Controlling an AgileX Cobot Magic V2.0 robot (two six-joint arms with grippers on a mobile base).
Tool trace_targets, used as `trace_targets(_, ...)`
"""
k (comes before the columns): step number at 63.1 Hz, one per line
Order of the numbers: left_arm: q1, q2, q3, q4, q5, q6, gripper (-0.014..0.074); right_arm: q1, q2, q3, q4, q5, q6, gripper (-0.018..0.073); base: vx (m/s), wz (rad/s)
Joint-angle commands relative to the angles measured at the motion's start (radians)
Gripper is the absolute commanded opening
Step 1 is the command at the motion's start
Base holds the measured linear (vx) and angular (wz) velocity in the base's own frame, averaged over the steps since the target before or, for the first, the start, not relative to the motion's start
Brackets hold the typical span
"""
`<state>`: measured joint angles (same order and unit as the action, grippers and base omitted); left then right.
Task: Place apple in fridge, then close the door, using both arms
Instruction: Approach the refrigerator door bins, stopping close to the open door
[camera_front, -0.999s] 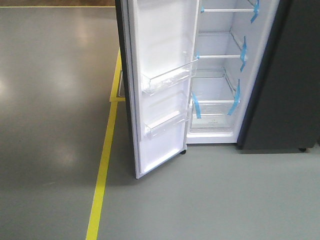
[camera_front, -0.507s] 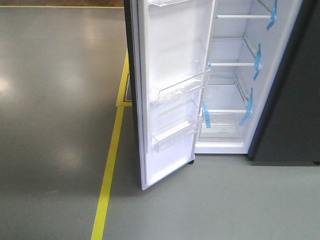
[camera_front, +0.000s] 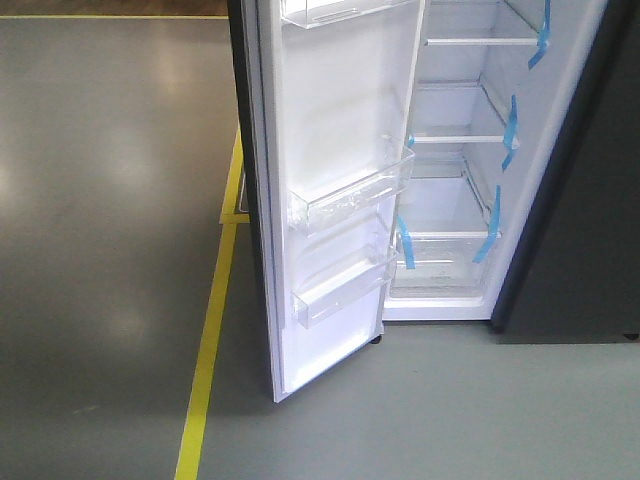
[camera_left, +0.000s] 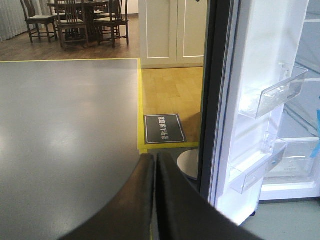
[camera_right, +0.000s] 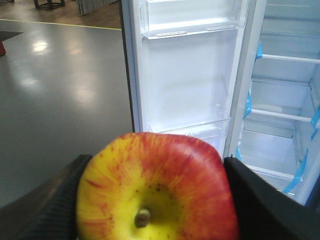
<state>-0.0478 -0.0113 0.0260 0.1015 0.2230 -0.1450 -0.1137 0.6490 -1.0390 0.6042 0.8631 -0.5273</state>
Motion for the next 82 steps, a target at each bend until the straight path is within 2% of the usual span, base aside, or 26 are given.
trace_targets(1,0.001,-0.015,0.021,-0.008,-0.081,-0.011,-0.0006,-0.003,0.002,-0.025,0.032,-0.071,-0.010,-0.0003,0.13,-0.07)
trace_targets(82,0.001,-0.015,0.021,-0.008,-0.081,-0.011,-0.0006,-0.003,0.002,-0.025,0.032,-0.071,-0.010,-0.0003,0.15,-0.02)
